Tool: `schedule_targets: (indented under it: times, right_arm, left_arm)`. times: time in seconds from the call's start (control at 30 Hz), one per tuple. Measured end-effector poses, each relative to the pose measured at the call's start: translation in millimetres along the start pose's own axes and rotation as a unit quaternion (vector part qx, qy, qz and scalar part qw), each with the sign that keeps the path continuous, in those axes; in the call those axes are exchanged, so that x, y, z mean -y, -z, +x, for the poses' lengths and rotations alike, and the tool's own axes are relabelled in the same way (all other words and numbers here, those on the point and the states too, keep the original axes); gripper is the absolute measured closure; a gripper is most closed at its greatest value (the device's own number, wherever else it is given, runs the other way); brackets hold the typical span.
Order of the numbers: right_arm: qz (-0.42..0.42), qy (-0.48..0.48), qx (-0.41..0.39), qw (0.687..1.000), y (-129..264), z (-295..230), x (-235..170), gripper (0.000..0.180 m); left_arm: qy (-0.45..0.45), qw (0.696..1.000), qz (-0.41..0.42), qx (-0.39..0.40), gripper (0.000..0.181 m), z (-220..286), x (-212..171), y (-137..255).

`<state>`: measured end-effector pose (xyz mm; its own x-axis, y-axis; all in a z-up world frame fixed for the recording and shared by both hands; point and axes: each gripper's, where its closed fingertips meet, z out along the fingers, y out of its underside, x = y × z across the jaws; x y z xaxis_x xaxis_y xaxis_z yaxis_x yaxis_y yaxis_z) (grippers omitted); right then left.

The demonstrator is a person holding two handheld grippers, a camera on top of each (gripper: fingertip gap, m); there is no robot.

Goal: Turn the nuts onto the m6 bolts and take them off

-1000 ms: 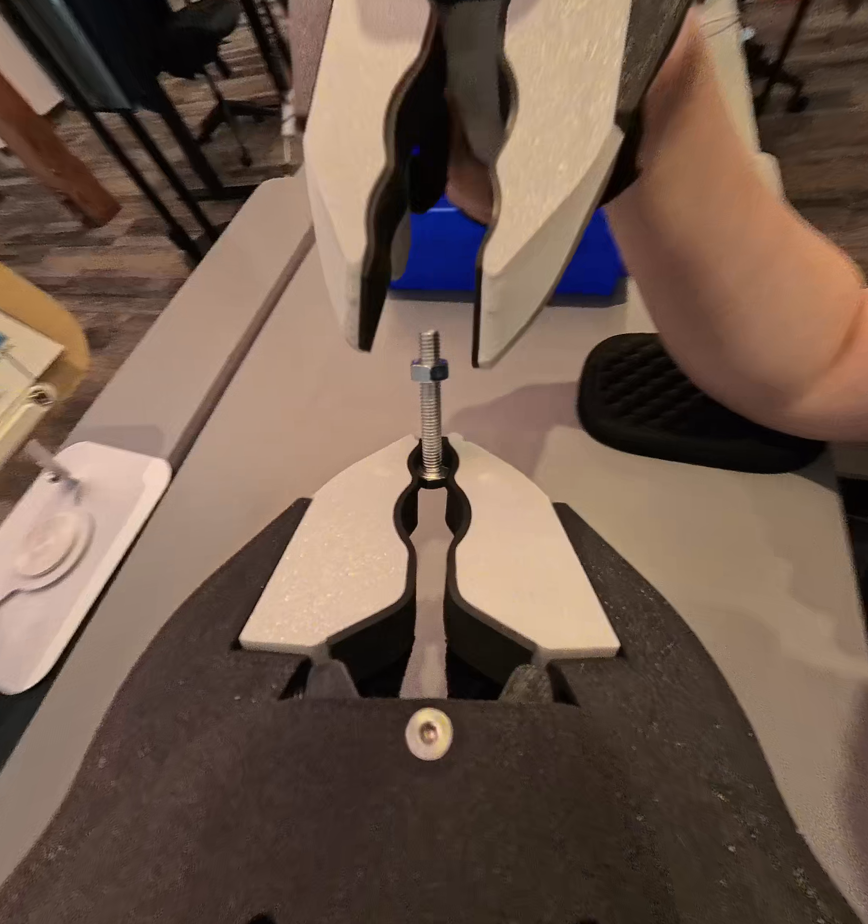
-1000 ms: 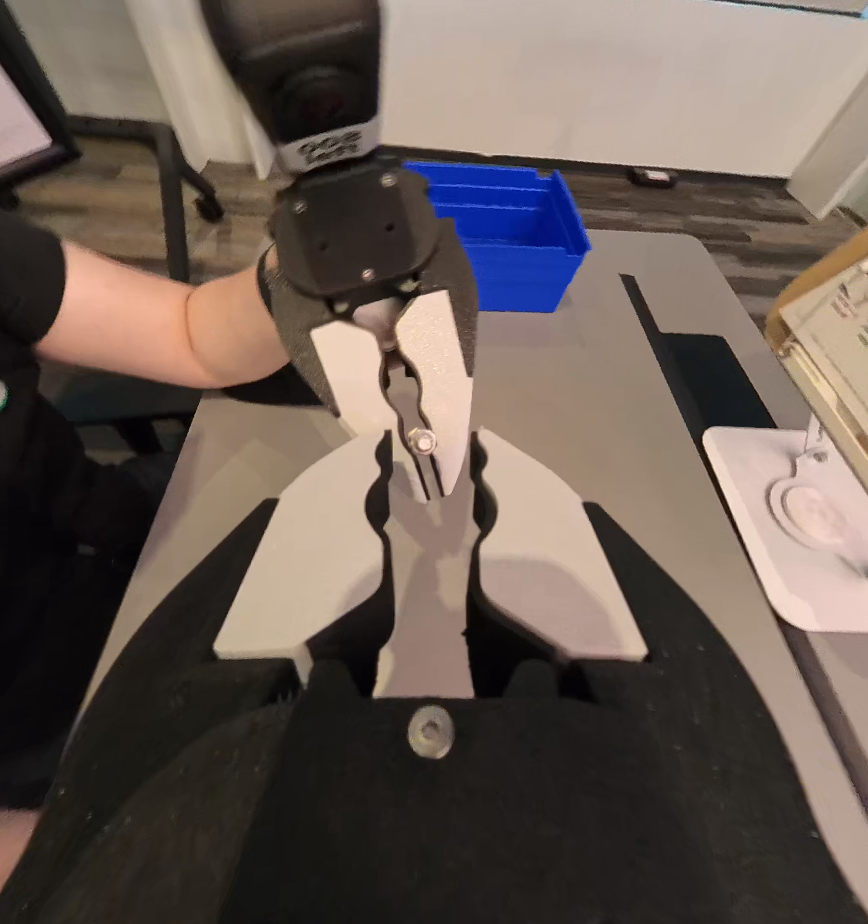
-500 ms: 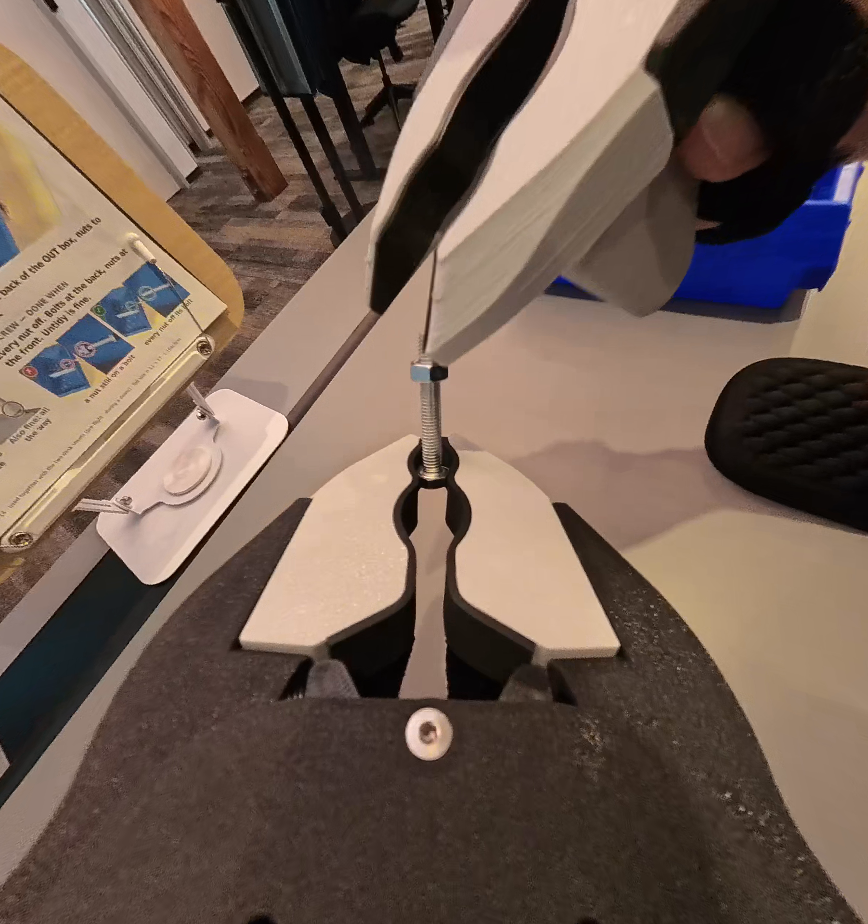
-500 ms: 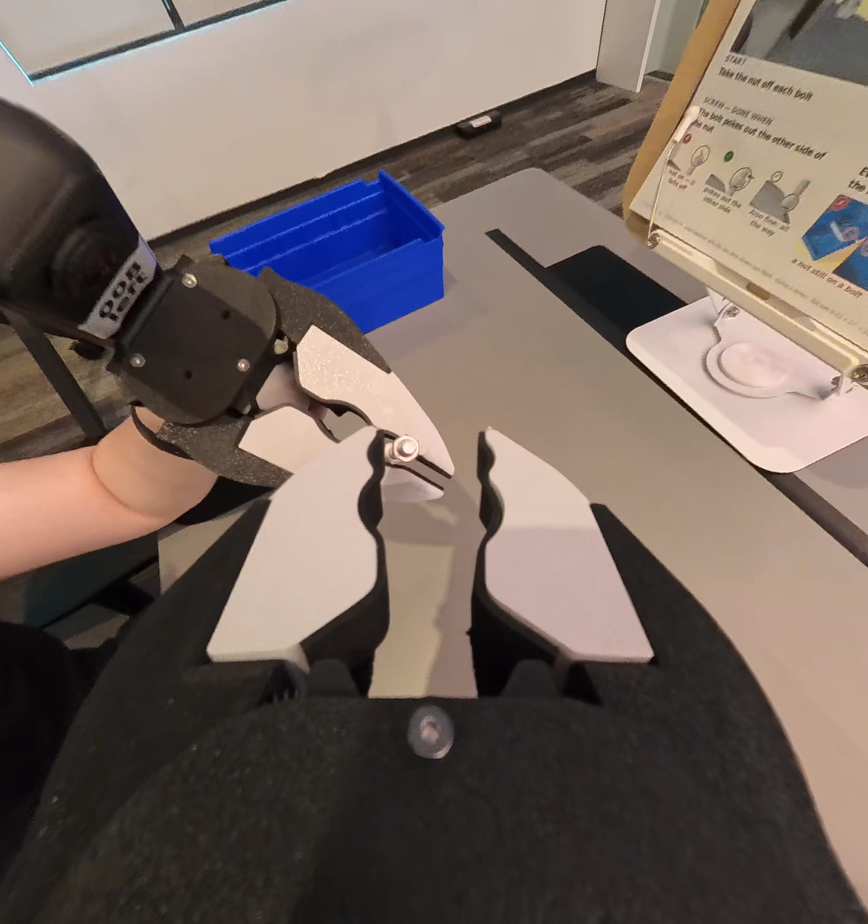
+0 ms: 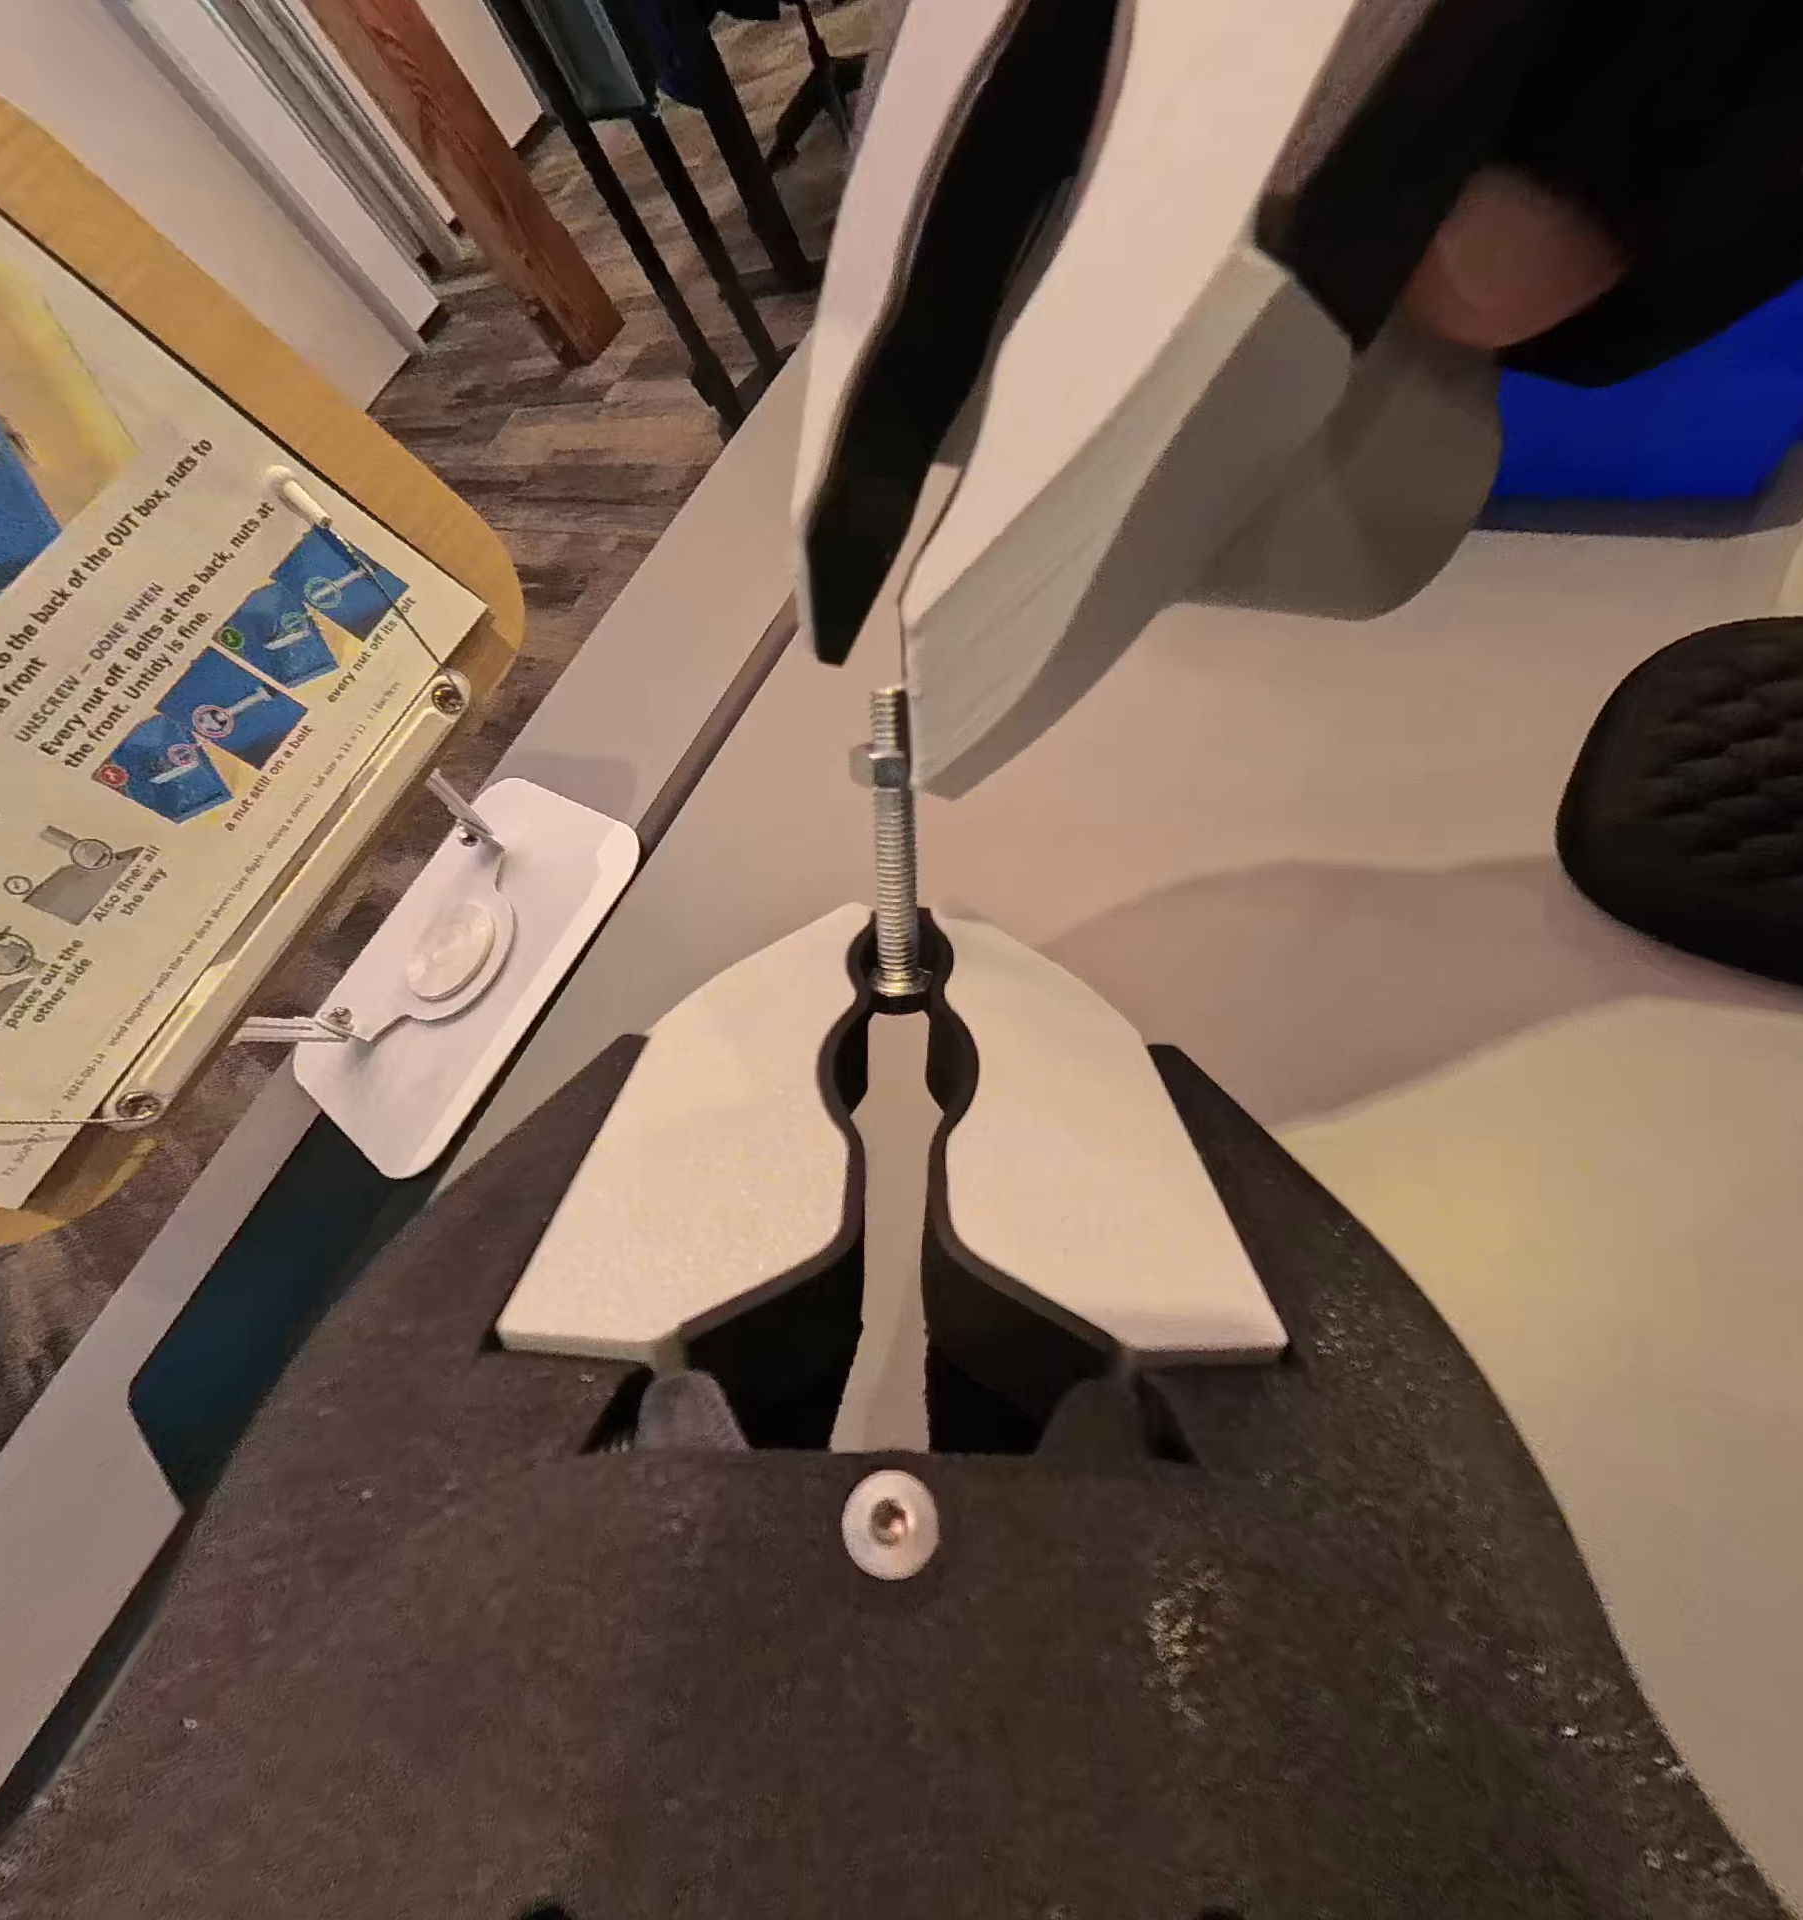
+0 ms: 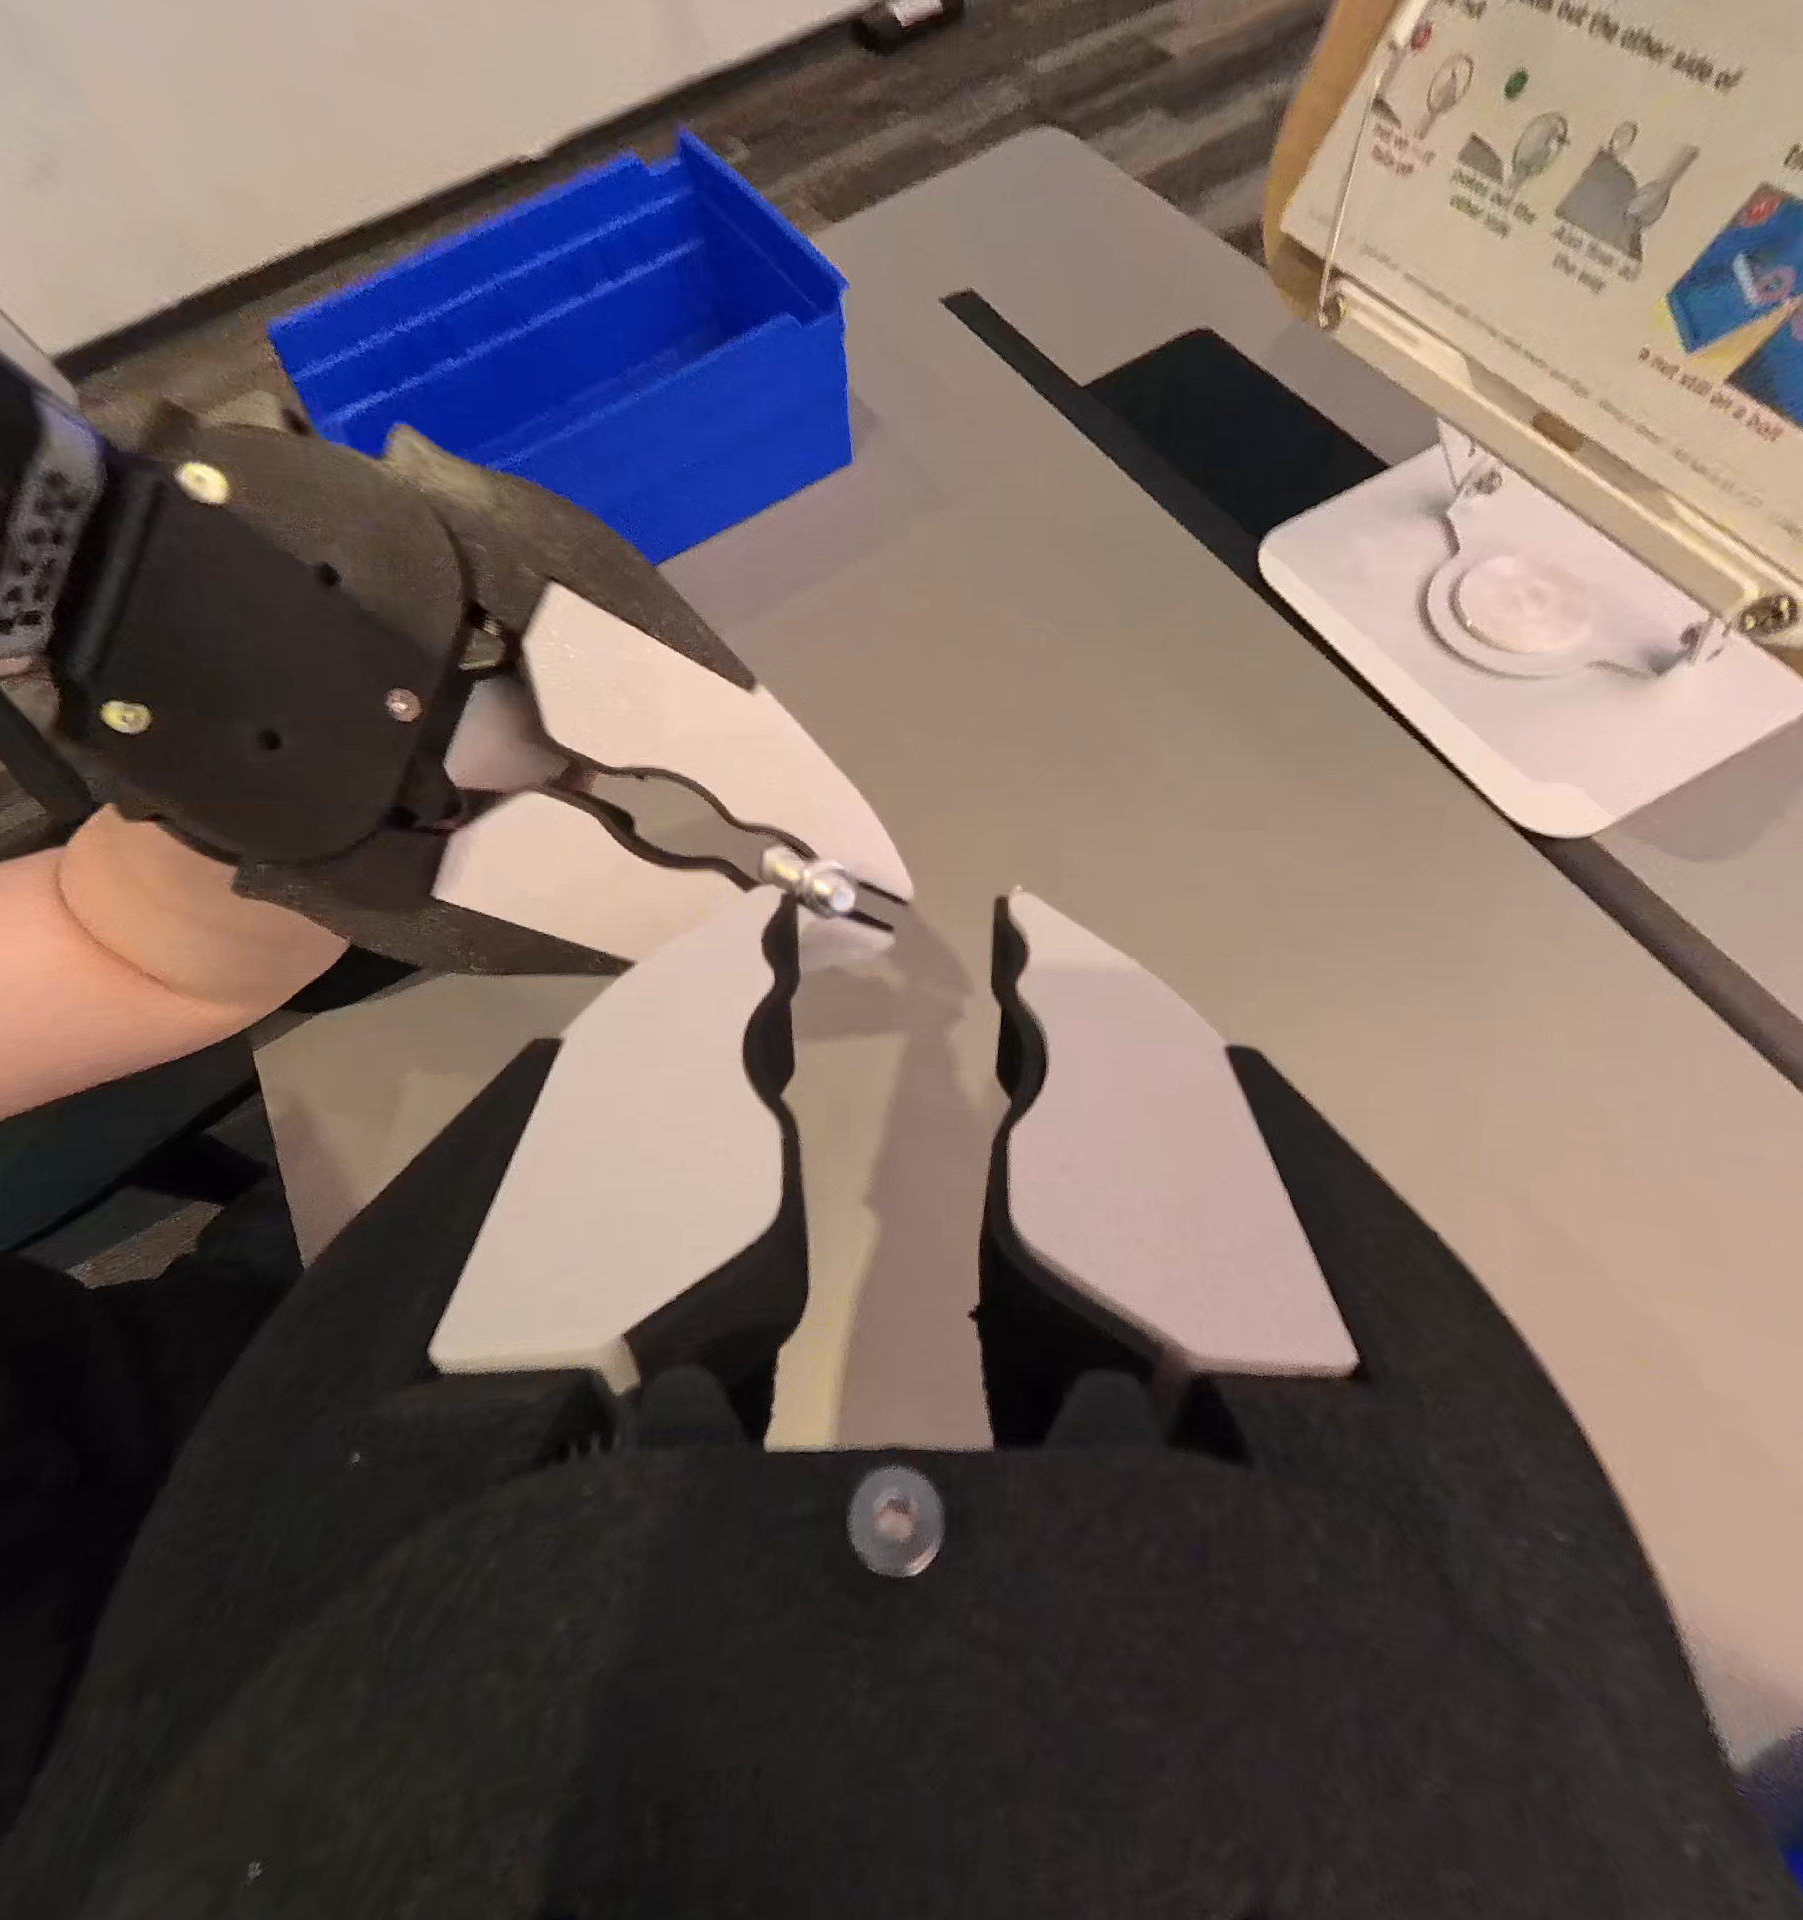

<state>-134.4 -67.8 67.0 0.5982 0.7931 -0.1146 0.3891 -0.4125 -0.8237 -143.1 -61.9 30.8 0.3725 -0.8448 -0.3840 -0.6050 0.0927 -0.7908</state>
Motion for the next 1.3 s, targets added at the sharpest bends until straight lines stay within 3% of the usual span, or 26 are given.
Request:
schedule_targets:
  times: [0.13, 0.3, 0.5, 0.6, 0.7, 0.9, 1.1, 1.3]
  right_arm:
    - [-0.034, -0.016, -0.018, 0.999, 5, 13, -15, 0.147]
    - [0.015, -0.006, 0.022, 1.0, 1, -6, 5, 0.146]
    - [-0.042, -0.014, -0.02, 0.999, -1, 12, -16, 0.146]
    - [-0.022, 0.0, 0.017, 1.0, -2, -5, -7, 0.146]
    - [0.006, 0.009, 0.003, 1.0, -4, -6, 4, 0.146]
    - [-0.035, -0.006, -0.021, 0.999, 3, 9, -14, 0.147]
    - [0.026, 0.006, 0.024, 0.999, 6, -8, 8, 0.148]
    - [-0.012, -0.004, 0.007, 1.0, 4, 5, -7, 0.149]
  left_arm:
    - [0.008, 1.0, 0.0, -0.003, 0.176, -1, -1, 1]
    - [0.002, 1.0, -0.002, -0.004, 0.176, 1, -1, -1]
    - [0.011, 1.0, 0.002, -0.002, 0.176, -3, 0, 3]
    - [0.008, 1.0, 0.002, -0.004, 0.176, -2, 0, 2]
    - [-0.001, 1.0, -0.002, -0.004, 0.176, 1, 0, 1]
    - [0.01, 1.0, 0.003, -0.006, 0.176, -3, 0, 4]
    - [0.005, 1.0, 0.011, -0.006, 0.176, 0, 4, 5]
    - [0.017, 0.999, 0.032, -0.016, 0.176, 0, 11, 10]
